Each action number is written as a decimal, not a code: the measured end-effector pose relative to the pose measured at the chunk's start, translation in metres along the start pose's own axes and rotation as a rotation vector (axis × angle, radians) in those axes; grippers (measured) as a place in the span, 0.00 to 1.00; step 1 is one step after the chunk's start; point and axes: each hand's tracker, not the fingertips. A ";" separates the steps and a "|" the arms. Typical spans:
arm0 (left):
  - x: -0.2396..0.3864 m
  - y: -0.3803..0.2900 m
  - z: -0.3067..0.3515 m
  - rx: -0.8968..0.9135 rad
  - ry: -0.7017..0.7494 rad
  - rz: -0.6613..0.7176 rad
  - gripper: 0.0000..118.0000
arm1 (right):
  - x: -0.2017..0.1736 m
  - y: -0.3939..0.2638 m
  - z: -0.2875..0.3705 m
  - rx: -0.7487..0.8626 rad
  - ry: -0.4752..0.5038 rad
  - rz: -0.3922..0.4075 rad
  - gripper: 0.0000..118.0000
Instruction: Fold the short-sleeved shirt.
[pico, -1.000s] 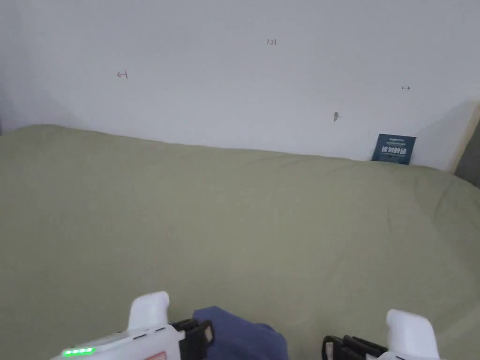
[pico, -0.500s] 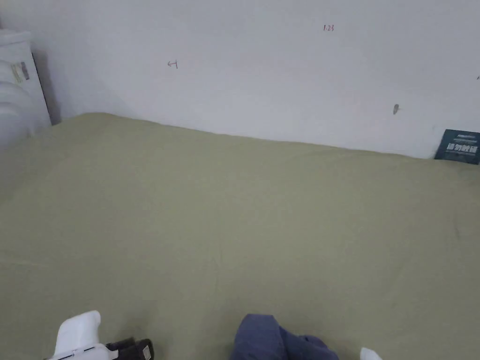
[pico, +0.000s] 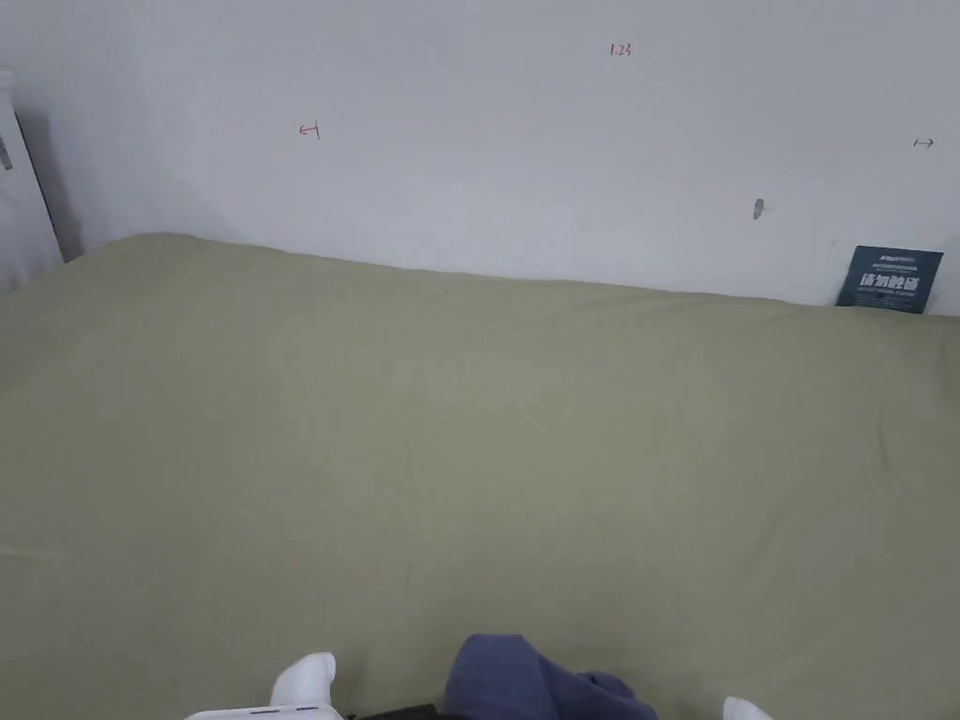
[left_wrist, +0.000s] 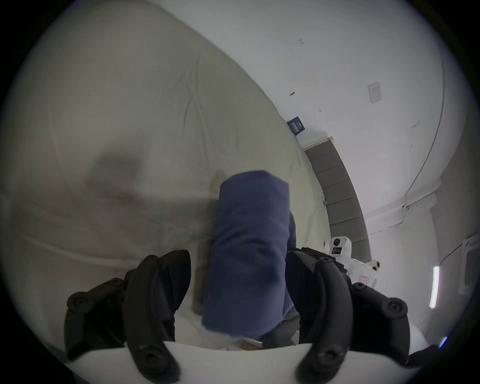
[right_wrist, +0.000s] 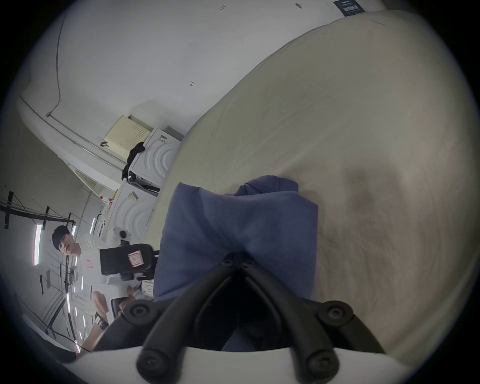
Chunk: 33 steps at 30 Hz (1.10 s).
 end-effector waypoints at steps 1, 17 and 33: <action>-0.003 0.000 -0.007 -0.006 -0.052 0.031 0.69 | 0.001 0.001 0.000 -0.001 0.002 0.003 0.01; -0.006 -0.005 -0.014 0.014 -0.054 0.109 0.27 | -0.030 -0.006 0.012 0.116 -0.141 0.204 0.01; -0.142 0.126 0.208 0.099 0.224 0.093 0.27 | -0.125 -0.003 0.038 0.284 -0.187 0.504 0.01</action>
